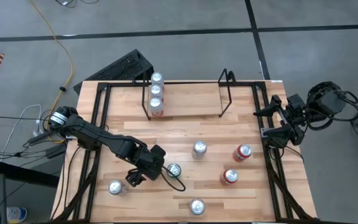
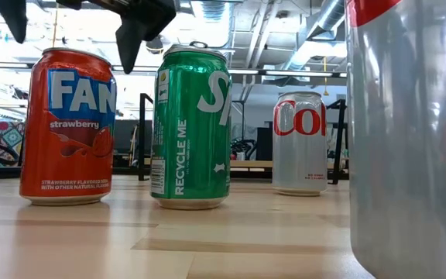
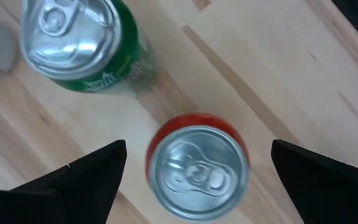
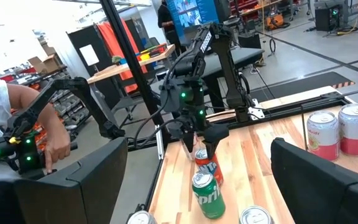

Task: Place canned beverage on shelf
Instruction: Put the top left red soda can on the shelf

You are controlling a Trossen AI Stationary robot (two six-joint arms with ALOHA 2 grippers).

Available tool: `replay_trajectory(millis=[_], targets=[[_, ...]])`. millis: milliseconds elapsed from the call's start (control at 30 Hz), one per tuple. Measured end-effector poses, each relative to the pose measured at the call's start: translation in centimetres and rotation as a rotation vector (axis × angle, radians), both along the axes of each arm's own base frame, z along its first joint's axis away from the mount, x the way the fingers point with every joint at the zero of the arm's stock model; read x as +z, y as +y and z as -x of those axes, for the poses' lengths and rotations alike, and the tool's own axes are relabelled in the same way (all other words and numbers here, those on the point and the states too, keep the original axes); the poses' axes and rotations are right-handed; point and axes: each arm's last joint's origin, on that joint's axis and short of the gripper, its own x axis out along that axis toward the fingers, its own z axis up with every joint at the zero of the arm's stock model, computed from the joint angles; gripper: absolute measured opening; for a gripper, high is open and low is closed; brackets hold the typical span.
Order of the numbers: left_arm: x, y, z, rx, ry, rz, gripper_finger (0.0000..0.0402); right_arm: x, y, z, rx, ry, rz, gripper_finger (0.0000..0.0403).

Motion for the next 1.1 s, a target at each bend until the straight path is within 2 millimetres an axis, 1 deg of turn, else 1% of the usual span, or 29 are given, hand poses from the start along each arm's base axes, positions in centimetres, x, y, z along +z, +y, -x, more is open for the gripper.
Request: replay_trajectory(millis=[133, 200, 333, 400, 500, 600, 800, 900, 1033, 1100], targets=[[-1.3, 0.0, 0.2, -0.051, -0.006, -0.02, 0.0387, 0.0, 0.0, 0.0, 0.0, 0.0, 0.0, 0.0369], [-1.6, 0.1, 0.2, -0.06, -0.008, -0.034, 0.0387, 0.0, 0.0, 0.0, 0.0, 0.0, 0.0, 0.0369], [-2.6, 0.2, 0.6, -0.065, -0.011, -0.146, 0.0387, 0.0, 0.0, 0.0, 0.0, 0.0, 0.0, 0.0369], [-2.8, 0.2, 0.6, -0.064, -0.026, -0.162, 0.0387, 0.0, 0.0, 0.0, -0.001, 0.0, 0.0, 0.0369], [-2.8, 0.0, 0.6, -0.082, -0.032, -0.134, 0.0382, 0.0, 0.0, 0.0, -0.001, 0.0, 0.0, 0.0369], [-2.9, -0.3, 0.4, -0.128, -0.033, -0.102, 0.0359, 0.0, 0.0, 0.0, -0.002, 0.0, 0.0, 0.0369], [-3.0, -0.3, 0.5, -0.178, -0.03, -0.106, 0.0279, 0.0, 0.0, 0.0, -0.002, 0.0, 0.0, 0.0369], [-3.0, -0.2, 0.4, -0.204, -0.035, -0.113, 0.0277, 0.0, 0.0, 0.0, -0.002, 0.0, 0.0, 0.0369], [-3.0, -0.2, 0.4, -0.345, -0.071, -0.176, 0.0277, 0.0, 0.0, 0.0, -0.002, 0.0, 0.0, 0.0369], [-2.9, -0.1, 0.4, -0.375, -0.084, -0.209, 0.0277, 0.0, 0.0, 0.0, -0.002, 0.0, 0.0, 0.0369]])
